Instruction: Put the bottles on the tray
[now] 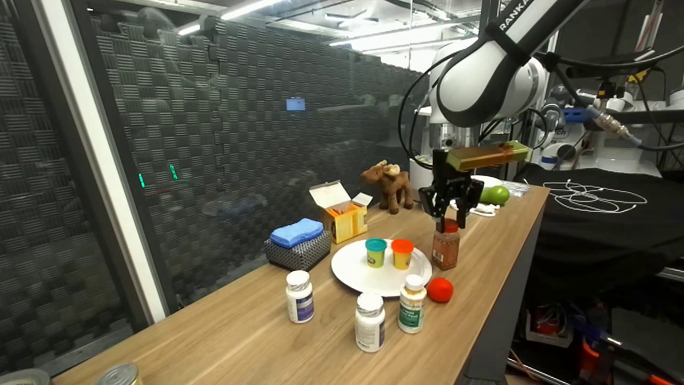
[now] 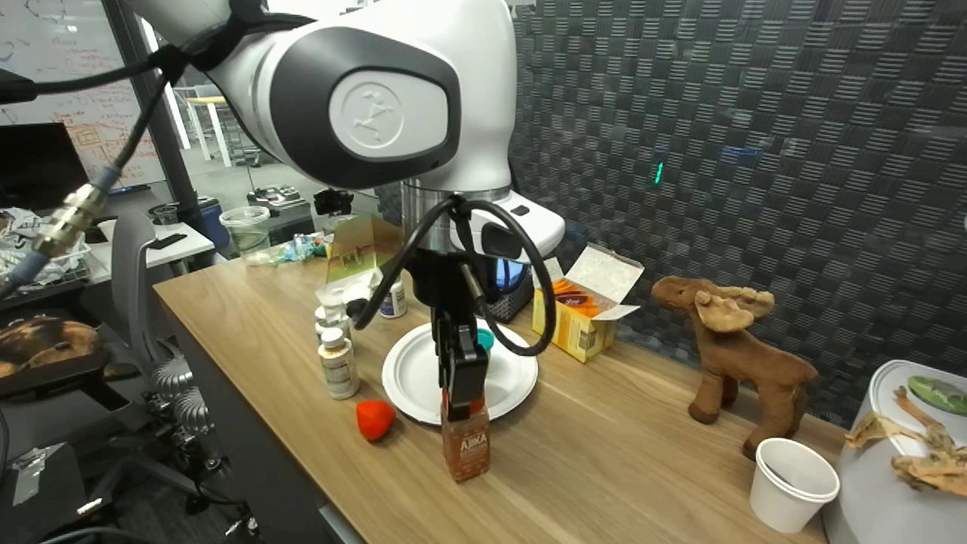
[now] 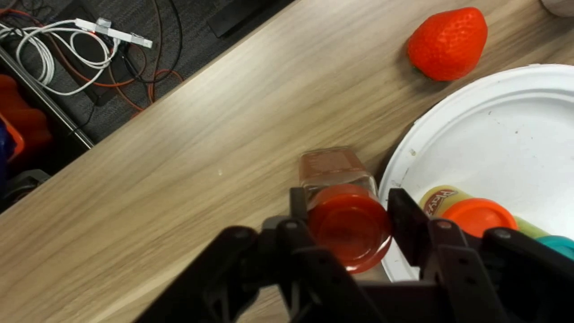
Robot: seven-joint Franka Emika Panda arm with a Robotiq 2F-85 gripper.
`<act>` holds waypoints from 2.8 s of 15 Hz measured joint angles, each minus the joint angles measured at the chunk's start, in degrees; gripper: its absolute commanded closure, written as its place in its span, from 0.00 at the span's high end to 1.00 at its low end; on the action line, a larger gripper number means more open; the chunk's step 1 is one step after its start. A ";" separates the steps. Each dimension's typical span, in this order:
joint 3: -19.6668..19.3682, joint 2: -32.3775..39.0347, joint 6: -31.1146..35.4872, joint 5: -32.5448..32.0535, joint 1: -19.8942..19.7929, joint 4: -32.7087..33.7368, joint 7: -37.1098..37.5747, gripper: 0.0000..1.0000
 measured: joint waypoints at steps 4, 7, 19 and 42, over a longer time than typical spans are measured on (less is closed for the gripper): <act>0.37 -3.56 -1.70 -1.61 0.96 -0.08 0.41 0.23; 1.82 -7.92 -3.63 -4.09 2.39 -0.62 1.64 0.23; 7.05 -9.99 -9.29 0.01 4.51 -1.11 -0.60 0.23; 4.74 3.44 1.88 -1.74 4.54 4.29 -2.95 0.23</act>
